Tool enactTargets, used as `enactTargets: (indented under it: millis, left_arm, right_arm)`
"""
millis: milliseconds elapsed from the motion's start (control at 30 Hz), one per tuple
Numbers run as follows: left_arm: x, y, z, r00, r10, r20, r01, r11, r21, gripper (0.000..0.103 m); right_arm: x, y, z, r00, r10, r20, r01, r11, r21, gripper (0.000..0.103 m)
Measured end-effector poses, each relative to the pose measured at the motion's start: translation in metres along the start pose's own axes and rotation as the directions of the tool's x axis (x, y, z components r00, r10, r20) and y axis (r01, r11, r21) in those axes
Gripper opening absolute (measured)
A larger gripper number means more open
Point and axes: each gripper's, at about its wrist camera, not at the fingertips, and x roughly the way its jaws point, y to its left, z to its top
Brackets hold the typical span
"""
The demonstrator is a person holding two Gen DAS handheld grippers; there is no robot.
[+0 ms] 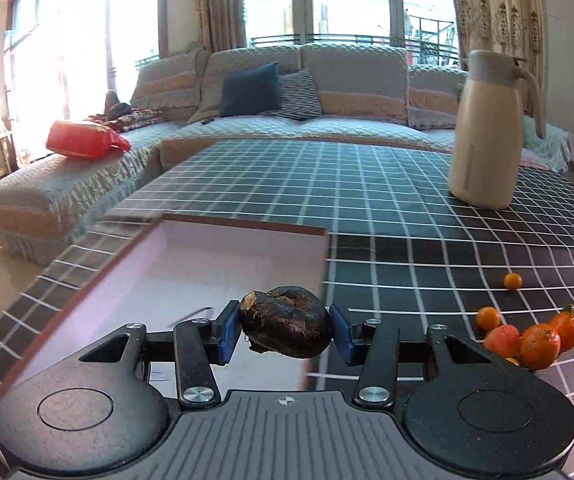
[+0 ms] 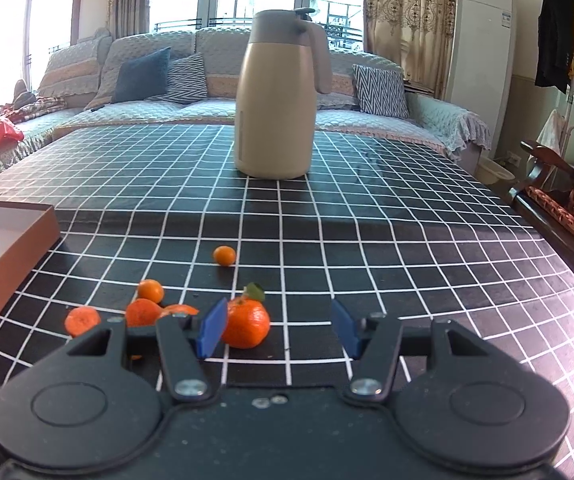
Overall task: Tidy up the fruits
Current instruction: 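Carry the mangosteen into the white box and open the left tool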
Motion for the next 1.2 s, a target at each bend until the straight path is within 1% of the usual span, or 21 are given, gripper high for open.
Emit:
enactTargets:
  millis: [233,433,600,800,967,1200]
  left_arm:
    - [-0.009,0.044,-0.012,0.998,0.056,-0.027,-0.056,0.998,-0.028,0.048]
    - [-0.011,0.068,-0.021,0.995,0.084,-0.045,-0.086,0.995,-0.046,0.048]
    - [-0.009,0.079,-0.027,0.994,0.089,-0.065,-0.092,0.994,-0.053,0.048]
    - [-0.003,0.085,-0.041,0.991,0.089,-0.1,-0.095,0.994,-0.059,0.048]
    - [0.0,0.088,-0.047,0.989,0.104,-0.105,-0.109,0.993,-0.05,0.048]
    - [-0.004,0.092,-0.044,0.991,0.094,-0.095,-0.101,0.993,-0.069,0.048]
  right_arm:
    - [-0.009,0.02,0.002,1.0,0.015,0.008,-0.015,1.0,-0.025,0.057]
    - [-0.015,0.035,0.002,1.0,0.024,0.013,-0.024,0.998,-0.05,0.057]
    - [-0.018,0.043,0.001,0.999,0.027,0.017,-0.026,0.997,-0.068,0.057]
    - [-0.015,0.048,-0.005,1.0,0.024,-0.002,-0.024,0.996,-0.085,0.057]
    - [-0.013,0.052,-0.011,1.0,0.02,-0.009,-0.02,0.995,-0.099,0.057]
    - [-0.008,0.056,-0.016,1.0,0.021,-0.019,-0.023,0.993,-0.113,0.057]
